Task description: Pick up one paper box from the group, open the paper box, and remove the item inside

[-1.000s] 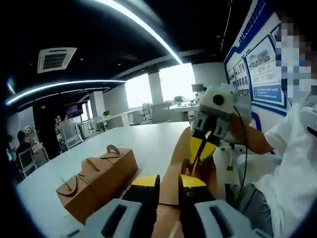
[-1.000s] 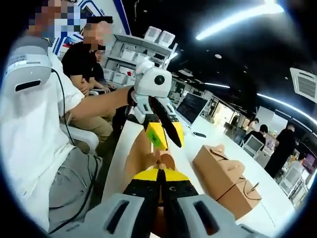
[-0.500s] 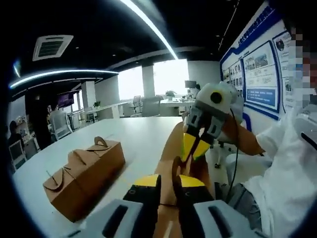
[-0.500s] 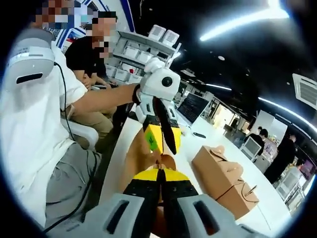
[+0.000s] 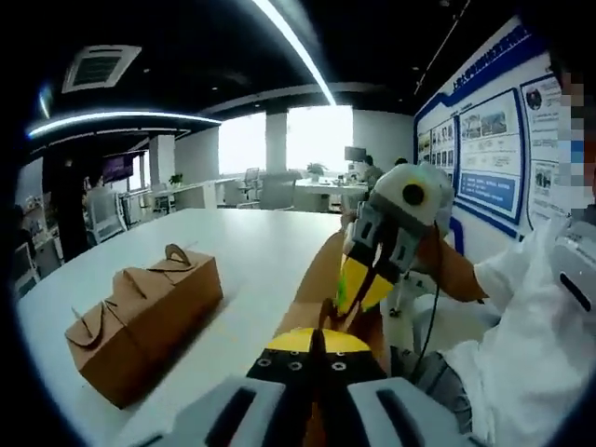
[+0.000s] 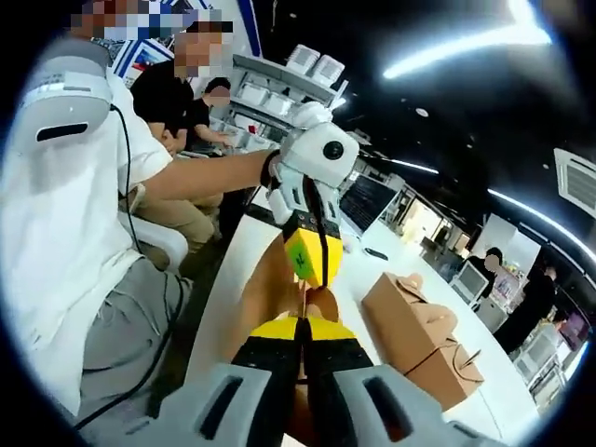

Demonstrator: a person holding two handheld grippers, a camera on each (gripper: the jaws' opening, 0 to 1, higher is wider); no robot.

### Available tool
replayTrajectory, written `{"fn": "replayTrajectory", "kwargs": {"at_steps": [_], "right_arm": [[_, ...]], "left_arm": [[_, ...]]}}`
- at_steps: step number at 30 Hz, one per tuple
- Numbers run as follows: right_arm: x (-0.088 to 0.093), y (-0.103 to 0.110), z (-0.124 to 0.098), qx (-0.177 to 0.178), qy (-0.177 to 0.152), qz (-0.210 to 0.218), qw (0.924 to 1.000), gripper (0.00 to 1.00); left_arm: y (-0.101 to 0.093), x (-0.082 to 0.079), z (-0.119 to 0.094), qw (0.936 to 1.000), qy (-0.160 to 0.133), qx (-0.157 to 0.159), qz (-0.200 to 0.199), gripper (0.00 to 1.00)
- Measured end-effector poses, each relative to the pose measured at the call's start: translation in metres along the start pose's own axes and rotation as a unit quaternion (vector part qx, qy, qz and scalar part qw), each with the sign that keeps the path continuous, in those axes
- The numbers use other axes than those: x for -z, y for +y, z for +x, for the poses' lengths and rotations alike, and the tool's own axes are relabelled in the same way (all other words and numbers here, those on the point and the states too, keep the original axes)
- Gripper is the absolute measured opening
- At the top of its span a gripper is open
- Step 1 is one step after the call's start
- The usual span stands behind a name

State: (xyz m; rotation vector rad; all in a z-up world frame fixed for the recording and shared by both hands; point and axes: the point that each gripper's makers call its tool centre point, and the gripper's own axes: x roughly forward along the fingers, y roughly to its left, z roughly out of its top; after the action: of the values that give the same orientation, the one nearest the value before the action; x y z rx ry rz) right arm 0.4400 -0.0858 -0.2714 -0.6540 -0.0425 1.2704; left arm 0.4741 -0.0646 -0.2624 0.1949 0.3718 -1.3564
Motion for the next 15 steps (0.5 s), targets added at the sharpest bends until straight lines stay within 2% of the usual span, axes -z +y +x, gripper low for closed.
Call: {"fn": "replayTrajectory", "kwargs": {"at_steps": [3,6,9,11,13,15], "right_arm": [[0.001,0.004,0.001,-0.001,0.010,-0.016,0.9998,0.03],[0.001,0.011,0.002,-0.017,0.017,-0.031,0.9992,0.03],[0.000,0.019,0.003,-0.031,0.015,-0.036,0.9988,0.03],[0.000,0.018,0.003,-0.028,0.017,-0.038,0.9988,0.03],[0.001,0.015,0.003,-0.020,0.021,-0.036,0.9989,0.03],[-0.001,0.014,0.002,-0.019,0.019,-0.035,0.9990,0.03]], "left_arm": [[0.002,0.000,0.001,0.9999,-0.001,-0.002,-0.014,0.03],[0.003,-0.011,0.000,0.9988,-0.026,-0.006,-0.040,0.03],[0.005,-0.018,-0.005,0.9984,-0.038,-0.012,-0.041,0.03],[0.006,-0.019,-0.005,0.9986,-0.038,-0.014,-0.033,0.03],[0.002,-0.019,-0.006,0.9991,-0.037,-0.015,0.012,0.03],[-0.008,-0.012,-0.005,0.9997,-0.019,0.001,0.016,0.04]]}}
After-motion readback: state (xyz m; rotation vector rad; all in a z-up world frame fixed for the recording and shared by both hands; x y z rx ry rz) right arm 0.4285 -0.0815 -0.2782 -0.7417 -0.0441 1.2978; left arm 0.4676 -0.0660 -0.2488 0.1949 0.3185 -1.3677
